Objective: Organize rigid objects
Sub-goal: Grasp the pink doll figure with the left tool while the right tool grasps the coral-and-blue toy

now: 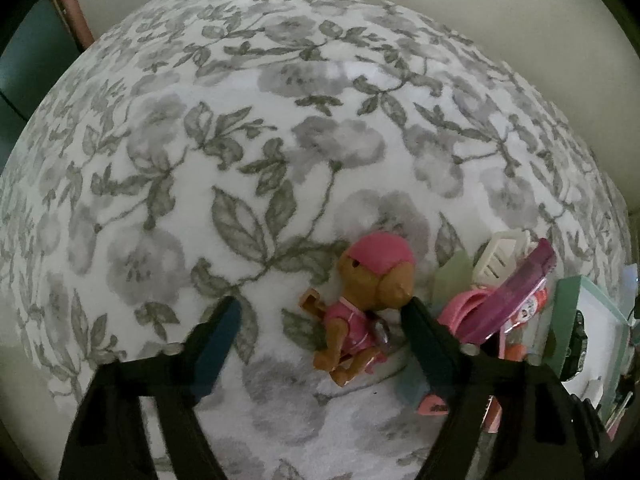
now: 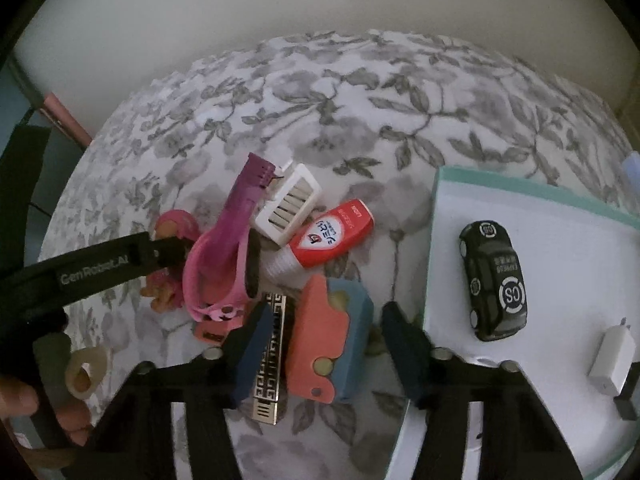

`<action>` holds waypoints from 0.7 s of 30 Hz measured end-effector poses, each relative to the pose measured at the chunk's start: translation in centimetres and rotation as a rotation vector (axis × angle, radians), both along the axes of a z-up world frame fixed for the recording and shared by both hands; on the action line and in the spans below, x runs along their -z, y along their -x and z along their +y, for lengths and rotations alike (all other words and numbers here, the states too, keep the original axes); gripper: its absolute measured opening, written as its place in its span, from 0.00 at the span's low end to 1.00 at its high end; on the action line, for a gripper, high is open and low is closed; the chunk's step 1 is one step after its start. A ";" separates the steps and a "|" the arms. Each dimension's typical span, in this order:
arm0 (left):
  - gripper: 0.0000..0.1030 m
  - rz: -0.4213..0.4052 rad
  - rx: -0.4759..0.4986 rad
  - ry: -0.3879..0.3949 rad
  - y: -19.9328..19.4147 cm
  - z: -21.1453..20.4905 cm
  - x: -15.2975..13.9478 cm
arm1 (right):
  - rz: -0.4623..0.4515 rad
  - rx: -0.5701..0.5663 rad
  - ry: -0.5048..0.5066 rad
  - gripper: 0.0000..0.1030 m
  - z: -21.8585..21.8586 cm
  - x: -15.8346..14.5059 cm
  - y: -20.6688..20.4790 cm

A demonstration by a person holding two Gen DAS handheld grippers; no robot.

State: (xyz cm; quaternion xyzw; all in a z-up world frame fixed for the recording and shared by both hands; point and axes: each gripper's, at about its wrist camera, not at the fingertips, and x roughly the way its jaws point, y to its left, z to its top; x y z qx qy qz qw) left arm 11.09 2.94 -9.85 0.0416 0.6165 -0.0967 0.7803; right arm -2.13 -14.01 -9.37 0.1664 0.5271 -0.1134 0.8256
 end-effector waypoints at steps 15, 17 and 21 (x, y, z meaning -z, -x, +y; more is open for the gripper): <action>0.59 0.015 -0.077 -0.036 -1.2 2.8 0.4 | 0.033 0.011 -0.011 0.46 -0.3 0.5 0.3; 0.59 0.016 -0.072 -0.039 -1.3 3.2 0.7 | 0.038 0.015 -0.019 0.46 -0.3 0.5 0.2; 0.59 0.023 -0.077 -0.037 -1.1 3.3 0.8 | 0.061 0.006 -0.028 0.46 -0.1 0.4 0.3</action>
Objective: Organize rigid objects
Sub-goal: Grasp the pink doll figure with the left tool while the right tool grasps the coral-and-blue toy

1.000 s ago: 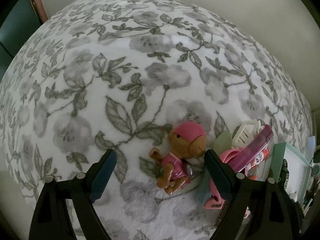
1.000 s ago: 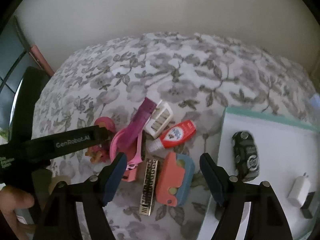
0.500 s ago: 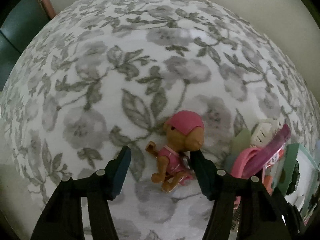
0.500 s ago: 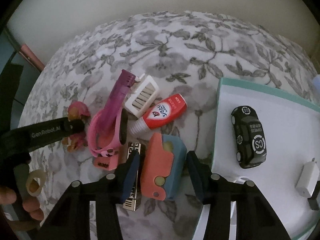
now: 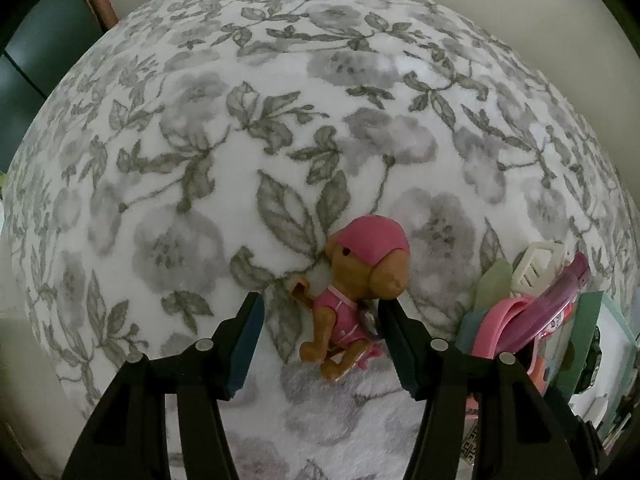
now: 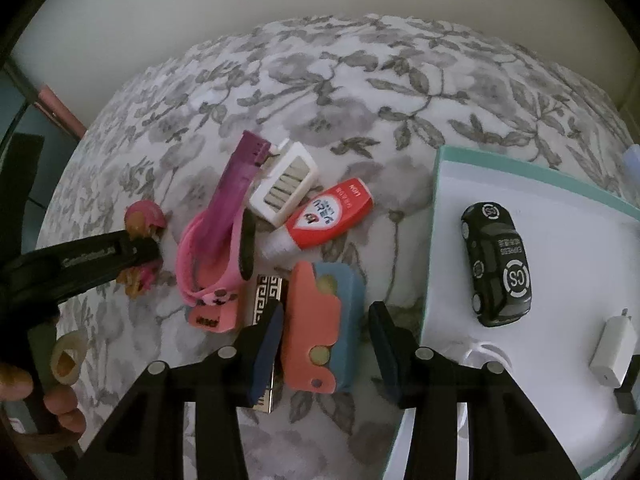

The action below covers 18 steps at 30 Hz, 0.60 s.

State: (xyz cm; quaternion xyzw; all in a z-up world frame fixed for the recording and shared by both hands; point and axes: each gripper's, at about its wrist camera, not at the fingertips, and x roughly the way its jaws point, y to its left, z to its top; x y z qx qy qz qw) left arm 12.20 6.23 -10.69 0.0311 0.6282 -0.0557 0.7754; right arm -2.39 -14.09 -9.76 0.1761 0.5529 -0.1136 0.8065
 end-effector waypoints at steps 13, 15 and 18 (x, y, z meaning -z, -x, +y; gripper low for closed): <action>0.59 0.002 0.002 -0.015 0.3 -0.6 0.3 | 0.059 -0.051 0.100 0.40 1.7 1.2 -0.9; 0.59 0.008 0.006 -0.021 0.4 -0.8 0.7 | 0.054 -0.048 0.097 0.41 1.6 1.2 -0.9; 0.59 0.009 0.011 -0.029 0.5 -1.0 1.1 | 0.051 -0.051 0.110 0.40 1.8 1.1 -0.9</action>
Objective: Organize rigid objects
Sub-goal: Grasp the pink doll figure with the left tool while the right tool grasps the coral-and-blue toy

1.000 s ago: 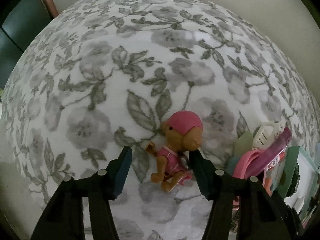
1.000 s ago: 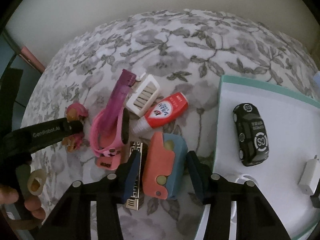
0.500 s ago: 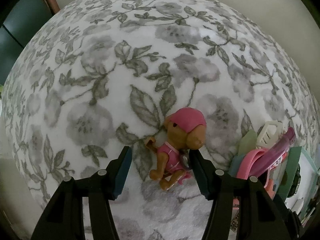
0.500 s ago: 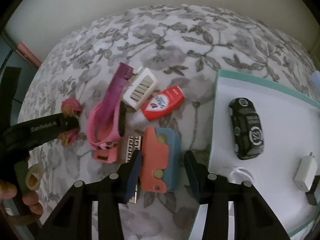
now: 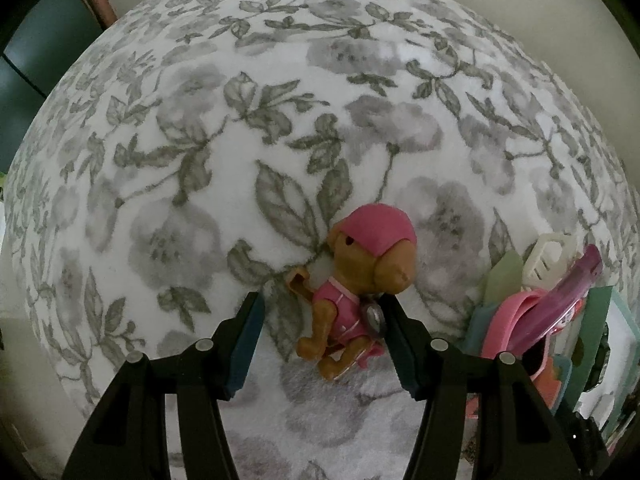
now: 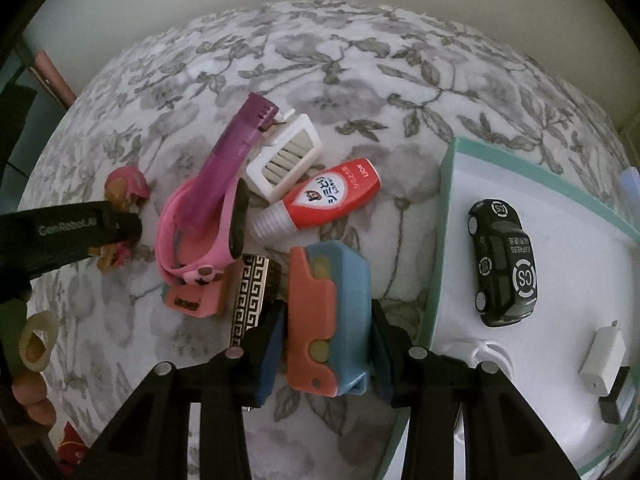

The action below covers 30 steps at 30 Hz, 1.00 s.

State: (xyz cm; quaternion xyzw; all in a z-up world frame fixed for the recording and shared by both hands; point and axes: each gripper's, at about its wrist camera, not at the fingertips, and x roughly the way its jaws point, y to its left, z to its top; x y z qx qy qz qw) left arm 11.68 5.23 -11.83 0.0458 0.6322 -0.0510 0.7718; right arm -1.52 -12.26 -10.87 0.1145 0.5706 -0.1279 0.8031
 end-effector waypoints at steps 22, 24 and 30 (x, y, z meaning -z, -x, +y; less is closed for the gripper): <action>0.41 -0.028 0.072 -0.024 0.7 -2.7 -0.4 | -0.011 -0.047 0.082 0.41 2.2 0.2 0.6; 0.40 -0.028 0.071 -0.012 0.7 -2.7 -0.7 | -0.012 -0.048 0.080 0.41 2.2 0.2 0.6; 0.40 -0.062 0.072 0.030 0.8 -2.7 -3.1 | -0.033 -0.042 0.039 0.40 1.1 -0.8 0.8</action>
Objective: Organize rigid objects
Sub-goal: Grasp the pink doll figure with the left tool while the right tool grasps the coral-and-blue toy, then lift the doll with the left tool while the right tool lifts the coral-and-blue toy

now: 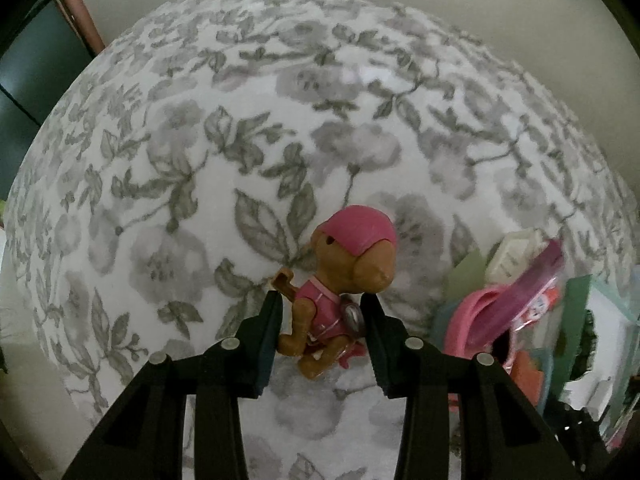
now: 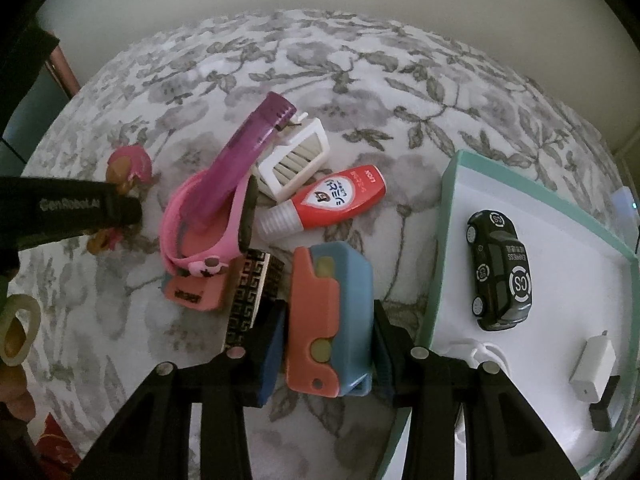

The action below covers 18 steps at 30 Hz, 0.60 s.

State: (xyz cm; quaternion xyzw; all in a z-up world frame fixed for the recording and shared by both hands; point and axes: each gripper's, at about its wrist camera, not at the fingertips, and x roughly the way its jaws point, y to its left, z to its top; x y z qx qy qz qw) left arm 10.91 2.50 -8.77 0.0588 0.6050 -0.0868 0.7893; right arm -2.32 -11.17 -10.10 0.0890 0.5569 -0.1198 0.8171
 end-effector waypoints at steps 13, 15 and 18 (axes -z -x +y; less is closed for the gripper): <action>0.40 -0.141 0.004 0.093 0.9 0.9 -6.3 | -0.085 0.056 -0.086 0.26 -1.8 -2.9 0.8; 0.40 -0.129 -0.005 0.094 0.9 1.3 -6.2 | -0.088 0.071 -0.105 0.26 -2.1 -2.7 0.9; 0.40 -0.103 -0.019 0.094 0.8 1.4 -5.3 | -0.108 0.095 -0.157 0.27 -2.9 -2.9 1.2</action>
